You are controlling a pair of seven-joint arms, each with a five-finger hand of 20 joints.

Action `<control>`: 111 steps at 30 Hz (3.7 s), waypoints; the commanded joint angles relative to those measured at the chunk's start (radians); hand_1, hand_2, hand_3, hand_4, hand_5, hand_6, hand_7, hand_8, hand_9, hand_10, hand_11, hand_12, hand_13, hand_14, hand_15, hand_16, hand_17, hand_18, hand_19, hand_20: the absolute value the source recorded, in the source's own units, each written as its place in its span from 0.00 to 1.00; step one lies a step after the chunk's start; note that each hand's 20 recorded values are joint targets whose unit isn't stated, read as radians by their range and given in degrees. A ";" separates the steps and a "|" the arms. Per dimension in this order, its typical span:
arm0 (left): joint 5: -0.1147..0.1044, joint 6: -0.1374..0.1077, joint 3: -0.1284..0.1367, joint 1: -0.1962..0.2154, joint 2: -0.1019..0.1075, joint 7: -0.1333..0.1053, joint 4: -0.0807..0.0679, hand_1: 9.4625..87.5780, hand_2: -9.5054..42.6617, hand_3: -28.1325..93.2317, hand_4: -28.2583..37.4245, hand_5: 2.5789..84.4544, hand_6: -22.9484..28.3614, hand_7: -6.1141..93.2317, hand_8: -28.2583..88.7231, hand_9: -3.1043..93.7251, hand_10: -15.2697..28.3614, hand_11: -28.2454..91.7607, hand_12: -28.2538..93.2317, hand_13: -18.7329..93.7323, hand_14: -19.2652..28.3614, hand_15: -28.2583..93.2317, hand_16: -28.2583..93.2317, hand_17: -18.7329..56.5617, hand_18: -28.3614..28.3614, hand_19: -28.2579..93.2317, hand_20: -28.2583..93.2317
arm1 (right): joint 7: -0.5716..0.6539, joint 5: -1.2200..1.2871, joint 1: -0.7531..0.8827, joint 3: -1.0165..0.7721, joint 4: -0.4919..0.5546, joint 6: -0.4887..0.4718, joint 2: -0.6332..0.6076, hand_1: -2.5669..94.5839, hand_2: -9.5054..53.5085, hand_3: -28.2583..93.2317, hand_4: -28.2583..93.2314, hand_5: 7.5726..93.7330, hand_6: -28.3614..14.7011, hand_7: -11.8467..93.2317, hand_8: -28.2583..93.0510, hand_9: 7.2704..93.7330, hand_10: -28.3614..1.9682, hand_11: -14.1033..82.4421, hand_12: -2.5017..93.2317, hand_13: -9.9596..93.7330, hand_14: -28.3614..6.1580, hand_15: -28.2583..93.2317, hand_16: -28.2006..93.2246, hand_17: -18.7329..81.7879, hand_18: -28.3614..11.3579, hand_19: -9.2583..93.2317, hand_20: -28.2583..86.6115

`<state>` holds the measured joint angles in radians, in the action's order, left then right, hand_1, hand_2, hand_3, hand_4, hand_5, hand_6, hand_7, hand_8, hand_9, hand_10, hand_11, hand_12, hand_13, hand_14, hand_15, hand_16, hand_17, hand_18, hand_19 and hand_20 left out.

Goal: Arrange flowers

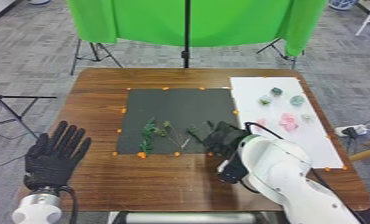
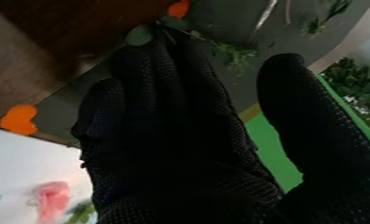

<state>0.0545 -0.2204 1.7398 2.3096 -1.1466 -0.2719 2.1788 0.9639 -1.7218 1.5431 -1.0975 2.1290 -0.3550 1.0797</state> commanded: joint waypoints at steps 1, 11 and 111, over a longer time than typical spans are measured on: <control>-0.008 -0.004 -0.001 0.012 -0.011 0.012 0.000 0.24 0.57 0.85 0.00 0.53 0.60 0.17 0.18 0.43 0.67 0.38 0.34 0.43 0.69 0.49 0.20 0.20 0.75 0.48 0.37 | 0.007 0.026 0.032 0.005 -0.009 0.010 0.005 0.37 0.29 0.83 0.07 0.68 0.38 0.18 0.16 0.62 0.13 0.34 0.22 0.56 0.15 0.83 0.43 0.42 0.04 0.90 0.62; -0.020 0.004 0.007 0.022 -0.019 0.011 0.001 0.24 0.57 0.85 0.00 0.53 0.60 0.17 0.18 0.43 0.67 0.38 0.34 0.43 0.69 0.49 0.20 0.20 0.75 0.48 0.37 | 0.000 0.023 0.061 -0.049 0.018 0.119 -0.022 0.34 0.34 0.83 0.08 0.67 0.41 0.22 0.16 0.61 0.13 0.30 0.20 0.57 0.16 0.82 0.42 0.44 0.04 0.91 0.61; -0.039 -0.018 -0.046 -0.037 0.032 0.017 -0.010 0.24 0.57 0.85 0.00 0.53 0.60 0.17 0.18 0.43 0.68 0.38 0.34 0.43 0.69 0.49 0.20 0.20 0.75 0.48 0.37 | -0.313 -0.431 -0.512 0.675 -0.518 0.413 0.294 0.67 0.00 0.79 0.00 0.74 0.60 0.29 0.23 0.82 0.53 0.24 0.41 0.68 0.47 0.75 0.57 0.49 0.12 0.92 0.61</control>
<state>0.0289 -0.2307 1.6800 2.2508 -1.1078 -0.2722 2.1702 0.6290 -2.1569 1.0089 -0.4088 1.6091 0.0557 1.3967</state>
